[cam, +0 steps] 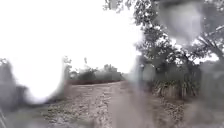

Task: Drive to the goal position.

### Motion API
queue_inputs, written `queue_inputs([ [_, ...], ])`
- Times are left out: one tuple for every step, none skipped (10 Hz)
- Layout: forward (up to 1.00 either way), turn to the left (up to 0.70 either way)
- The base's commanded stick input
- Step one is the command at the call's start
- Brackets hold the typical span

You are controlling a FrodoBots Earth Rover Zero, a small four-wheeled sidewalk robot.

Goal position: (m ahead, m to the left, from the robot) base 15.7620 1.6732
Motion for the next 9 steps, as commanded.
queue_inputs([
  [0.7, 0.0],
  [0.7, 0.0],
  [0.7, 0.0],
  [0.7, 0.0],
  [0.7, 0.0],
  [0.7, 0.0],
  [0.7, 0.0],
  [0.7, 0.0],
  [0.7, 0.0],
])
